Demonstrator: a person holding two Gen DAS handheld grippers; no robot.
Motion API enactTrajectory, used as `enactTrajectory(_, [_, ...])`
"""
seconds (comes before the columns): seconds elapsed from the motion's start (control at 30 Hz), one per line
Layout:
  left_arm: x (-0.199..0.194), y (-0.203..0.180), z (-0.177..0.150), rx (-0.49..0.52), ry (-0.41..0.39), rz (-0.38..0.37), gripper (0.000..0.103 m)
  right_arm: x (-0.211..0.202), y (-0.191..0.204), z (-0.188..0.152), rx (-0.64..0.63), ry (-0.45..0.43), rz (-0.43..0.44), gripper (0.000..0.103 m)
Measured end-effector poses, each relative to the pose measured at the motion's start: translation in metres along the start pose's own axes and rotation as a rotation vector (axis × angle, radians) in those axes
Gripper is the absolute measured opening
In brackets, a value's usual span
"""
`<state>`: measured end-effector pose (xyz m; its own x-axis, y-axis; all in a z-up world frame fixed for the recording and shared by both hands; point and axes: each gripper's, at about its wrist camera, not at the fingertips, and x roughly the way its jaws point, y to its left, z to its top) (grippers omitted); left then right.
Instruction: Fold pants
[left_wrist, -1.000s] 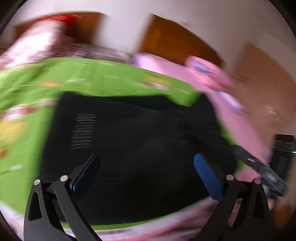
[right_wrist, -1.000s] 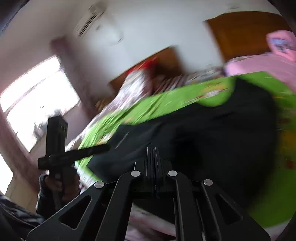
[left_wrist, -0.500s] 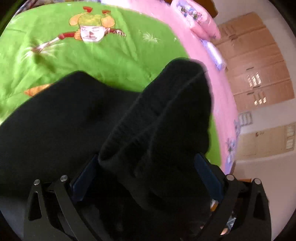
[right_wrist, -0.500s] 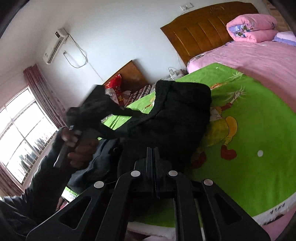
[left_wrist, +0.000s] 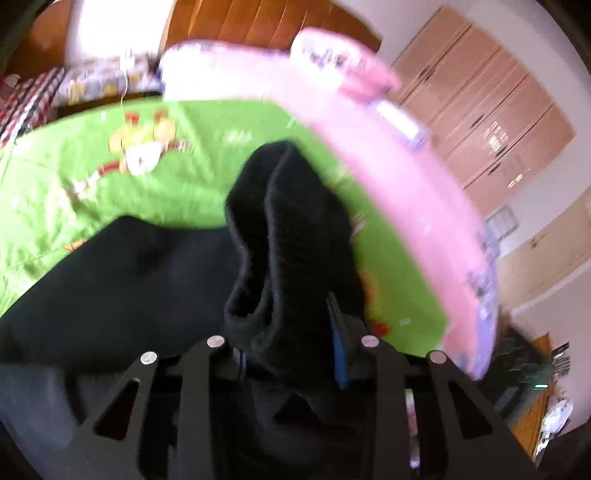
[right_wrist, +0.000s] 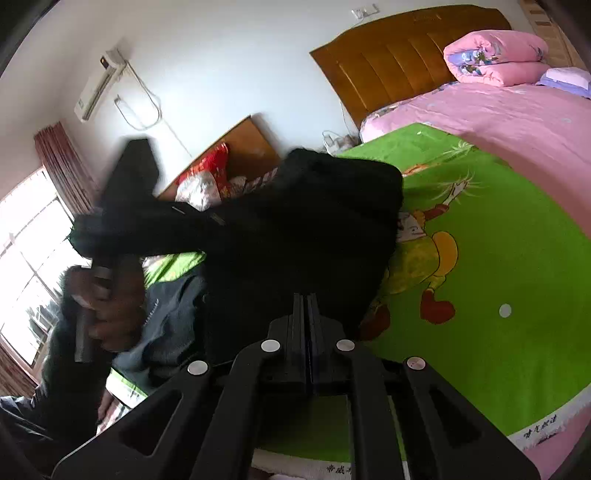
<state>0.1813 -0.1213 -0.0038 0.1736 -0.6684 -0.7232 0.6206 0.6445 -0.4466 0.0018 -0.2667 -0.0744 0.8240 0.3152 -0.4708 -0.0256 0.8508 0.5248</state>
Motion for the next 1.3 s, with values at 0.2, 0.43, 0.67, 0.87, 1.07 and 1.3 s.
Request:
enactTrajectory(0.2, [-0.078, -0.008, -0.025, -0.01, -0.191, 0.0, 0.032, -0.009, 0.03, 0.002, -0.06, -0.026, 0.081, 0.011])
enactTrajectory(0.43, [-0.179, 0.024, -0.081, -0.121, -0.338, 0.054, 0.032, -0.017, 0.108, -0.004, -0.229, -0.055, 0.312, 0.011])
enactTrajectory(0.67, [-0.183, 0.139, -0.166, -0.426, -0.304, 0.15, 0.033, 0.042, 0.186, -0.074, -0.543, 0.306, 0.428, 0.011])
enactTrajectory(0.87, [-0.176, 0.156, -0.2, -0.417, -0.347, 0.033, 0.039, 0.057, 0.161, -0.087, -0.506, 0.377, 0.288, 0.011])
enactTrajectory(1.07, [-0.168, 0.147, -0.18, -0.411, -0.321, -0.047, 0.073, 0.006, 0.12, -0.037, -0.319, 0.195, 0.413, 0.011])
enactTrajectory(1.3, [-0.148, 0.126, -0.159, -0.36, -0.273, 0.101, 0.096, 0.036, 0.097, -0.023, -0.233, 0.164, 0.239, 0.012])
